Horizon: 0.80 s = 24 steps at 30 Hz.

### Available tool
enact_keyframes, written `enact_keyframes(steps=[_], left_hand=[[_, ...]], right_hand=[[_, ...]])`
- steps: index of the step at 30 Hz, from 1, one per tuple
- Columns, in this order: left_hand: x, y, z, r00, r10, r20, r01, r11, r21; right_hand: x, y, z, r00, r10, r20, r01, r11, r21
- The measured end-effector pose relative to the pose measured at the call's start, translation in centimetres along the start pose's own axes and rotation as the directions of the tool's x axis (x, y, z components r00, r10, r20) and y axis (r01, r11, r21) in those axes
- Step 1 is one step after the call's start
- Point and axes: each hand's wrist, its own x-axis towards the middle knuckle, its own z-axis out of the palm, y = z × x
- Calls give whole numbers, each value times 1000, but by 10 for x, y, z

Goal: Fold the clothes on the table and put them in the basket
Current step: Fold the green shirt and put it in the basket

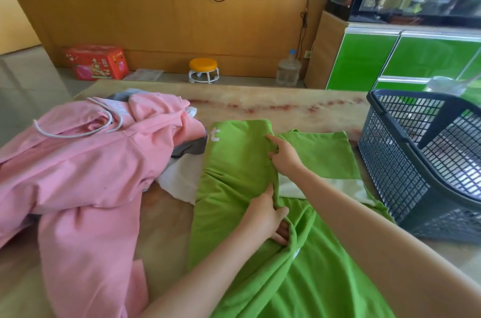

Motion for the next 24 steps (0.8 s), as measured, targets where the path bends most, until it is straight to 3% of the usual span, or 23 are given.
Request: enact_keyframes(steps=[14, 20, 22, 24], left_hand=[[-7, 0, 5, 987, 143, -79, -137, 988, 72], [-4, -10, -5, 999, 48, 7, -48, 997, -60], [-10, -8, -22, 991, 120, -65, -123, 991, -42], [-11, -10, -49, 930, 250, -269, -216, 965, 151]], right_hand=[[0, 8, -6, 998, -34, -59, 33, 999, -30], [2, 19, 3, 1000, 17, -13, -20, 952, -306], [4, 14, 0, 999, -3, -46, -14, 936, -351], [5, 5, -4, 995, -58, -84, 24, 933, -358]])
